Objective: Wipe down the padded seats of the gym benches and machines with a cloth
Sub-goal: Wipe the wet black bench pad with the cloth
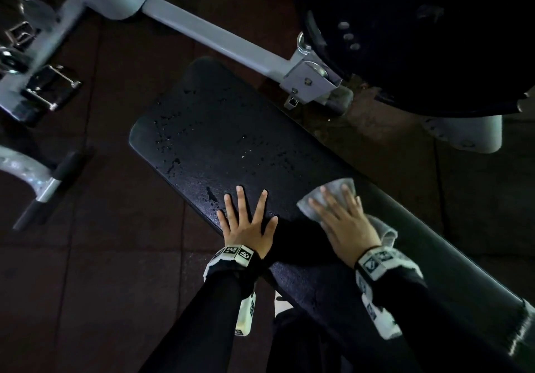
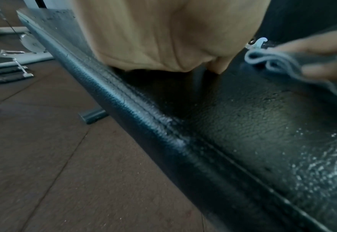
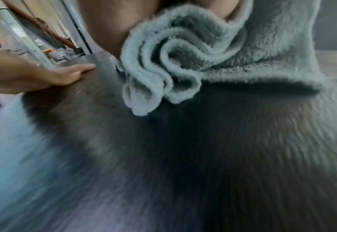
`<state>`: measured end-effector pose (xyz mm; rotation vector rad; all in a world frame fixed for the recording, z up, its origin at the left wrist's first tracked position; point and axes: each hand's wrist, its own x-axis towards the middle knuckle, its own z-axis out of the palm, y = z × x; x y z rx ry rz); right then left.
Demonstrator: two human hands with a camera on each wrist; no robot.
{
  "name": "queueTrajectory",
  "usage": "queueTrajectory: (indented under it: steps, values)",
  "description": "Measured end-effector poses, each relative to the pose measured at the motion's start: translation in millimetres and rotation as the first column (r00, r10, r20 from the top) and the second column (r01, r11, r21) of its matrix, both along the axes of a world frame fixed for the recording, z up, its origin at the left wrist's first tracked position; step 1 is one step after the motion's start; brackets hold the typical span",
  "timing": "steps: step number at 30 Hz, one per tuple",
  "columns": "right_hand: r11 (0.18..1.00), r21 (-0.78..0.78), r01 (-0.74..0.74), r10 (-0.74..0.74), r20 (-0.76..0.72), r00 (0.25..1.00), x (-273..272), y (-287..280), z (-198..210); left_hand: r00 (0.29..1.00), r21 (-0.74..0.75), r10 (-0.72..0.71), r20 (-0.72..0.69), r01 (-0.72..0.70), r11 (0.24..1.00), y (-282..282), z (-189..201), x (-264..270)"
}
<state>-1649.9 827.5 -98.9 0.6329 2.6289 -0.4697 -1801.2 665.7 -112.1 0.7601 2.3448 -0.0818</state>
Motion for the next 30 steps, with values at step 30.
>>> queueTrajectory:
  steps: [30]
  values:
    - [0.596, -0.152, 0.789, -0.693, 0.4, 0.6, 137, 37, 10, 0.994, 0.233, -0.107, -0.014, 0.107, 0.967, -14, 11, 210]
